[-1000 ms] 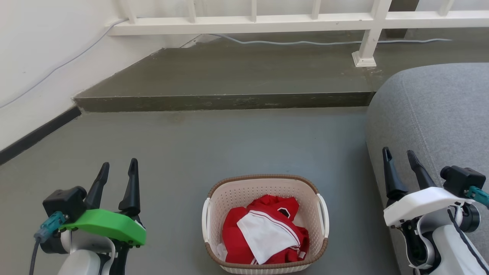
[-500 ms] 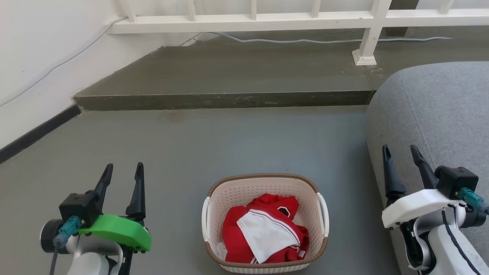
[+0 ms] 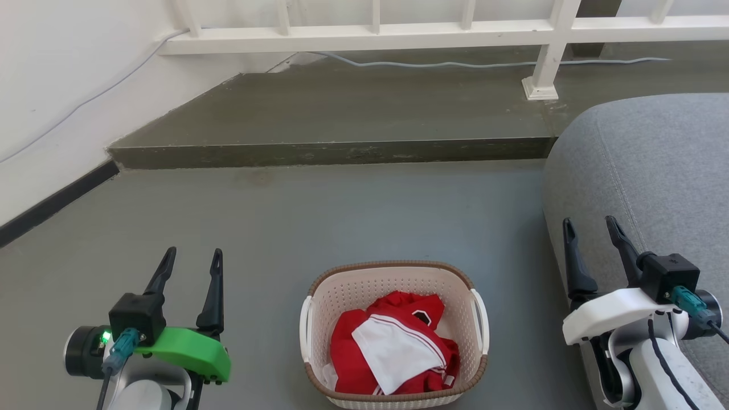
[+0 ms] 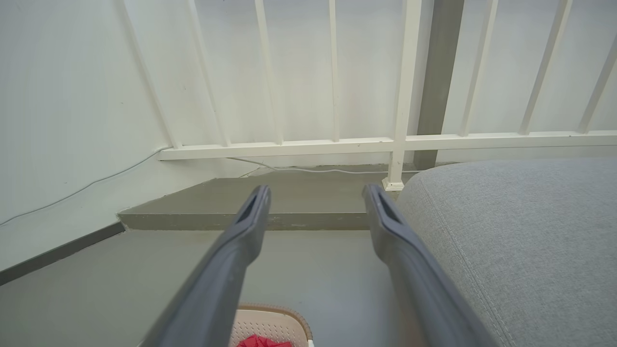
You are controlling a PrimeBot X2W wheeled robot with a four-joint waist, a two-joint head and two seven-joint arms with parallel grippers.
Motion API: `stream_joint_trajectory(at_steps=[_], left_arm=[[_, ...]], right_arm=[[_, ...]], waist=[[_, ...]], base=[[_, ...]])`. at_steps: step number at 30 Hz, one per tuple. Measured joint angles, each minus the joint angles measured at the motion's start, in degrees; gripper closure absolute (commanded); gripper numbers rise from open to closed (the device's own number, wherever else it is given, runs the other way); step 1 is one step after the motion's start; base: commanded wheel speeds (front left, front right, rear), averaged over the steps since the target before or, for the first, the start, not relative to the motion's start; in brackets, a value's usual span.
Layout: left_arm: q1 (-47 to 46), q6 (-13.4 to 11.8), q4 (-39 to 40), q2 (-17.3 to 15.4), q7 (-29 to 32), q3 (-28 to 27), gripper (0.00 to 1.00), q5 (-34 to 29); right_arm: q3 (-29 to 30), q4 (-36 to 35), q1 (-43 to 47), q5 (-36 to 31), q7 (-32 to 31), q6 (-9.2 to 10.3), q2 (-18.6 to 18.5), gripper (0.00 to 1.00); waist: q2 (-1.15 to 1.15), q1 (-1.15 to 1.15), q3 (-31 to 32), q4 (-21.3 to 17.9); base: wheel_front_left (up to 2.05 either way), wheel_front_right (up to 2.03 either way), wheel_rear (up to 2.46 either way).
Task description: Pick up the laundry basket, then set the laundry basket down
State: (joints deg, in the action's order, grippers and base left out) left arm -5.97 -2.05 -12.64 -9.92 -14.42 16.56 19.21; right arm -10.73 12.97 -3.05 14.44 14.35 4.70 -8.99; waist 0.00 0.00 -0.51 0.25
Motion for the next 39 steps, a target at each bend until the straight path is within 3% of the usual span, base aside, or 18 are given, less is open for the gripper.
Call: stream_joint_trajectory(at_steps=[27,39], left_arm=[[-1.1,0.0,-1.8,0.0,0.0,0.1,0.0,0.2],[-2.7,0.6,-1.1,0.4,0.8,1.8,0.0,0.2]], right_arm=[[1.0,1.9,0.1,0.1,0.1,-1.67,1.3,0.0],[1.1,1.9,0.0,0.1,0.1,-1.83,1.8,0.0]], waist=[[0.0,0.0,0.0,0.0],[0.0,0.0,-4.5,-0.2]], base=[[0.0,0.0,0.0],[0.0,0.0,0.0]])
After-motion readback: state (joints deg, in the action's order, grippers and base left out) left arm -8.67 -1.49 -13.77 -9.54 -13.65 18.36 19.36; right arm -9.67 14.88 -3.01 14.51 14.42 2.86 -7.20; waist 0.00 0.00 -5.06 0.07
